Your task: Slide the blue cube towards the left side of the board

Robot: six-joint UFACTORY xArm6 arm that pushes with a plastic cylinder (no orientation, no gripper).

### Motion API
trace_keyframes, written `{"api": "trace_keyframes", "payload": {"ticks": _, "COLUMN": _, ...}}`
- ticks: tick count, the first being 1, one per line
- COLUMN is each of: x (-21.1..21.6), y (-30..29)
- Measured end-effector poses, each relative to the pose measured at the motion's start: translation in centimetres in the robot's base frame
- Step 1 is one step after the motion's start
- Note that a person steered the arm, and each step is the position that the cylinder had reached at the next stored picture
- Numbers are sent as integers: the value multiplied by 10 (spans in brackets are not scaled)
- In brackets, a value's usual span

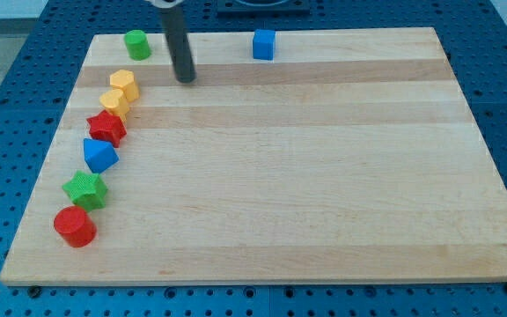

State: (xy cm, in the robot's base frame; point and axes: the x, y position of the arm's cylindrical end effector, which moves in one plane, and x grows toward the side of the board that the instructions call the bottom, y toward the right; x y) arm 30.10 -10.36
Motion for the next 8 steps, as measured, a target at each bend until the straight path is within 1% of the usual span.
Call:
{"api": "trace_keyframes", "payload": {"ticks": 2, "x": -8, "y": 110}}
{"api": "trace_keyframes", "payload": {"ticks": 3, "x": -28, "y": 146}}
{"api": "trace_keyframes", "payload": {"ticks": 4, "x": -51, "y": 153}}
{"api": "trace_keyframes", "payload": {"ticks": 6, "x": -81, "y": 137}}
{"api": "trace_keyframes", "payload": {"ticks": 8, "x": -82, "y": 94}}
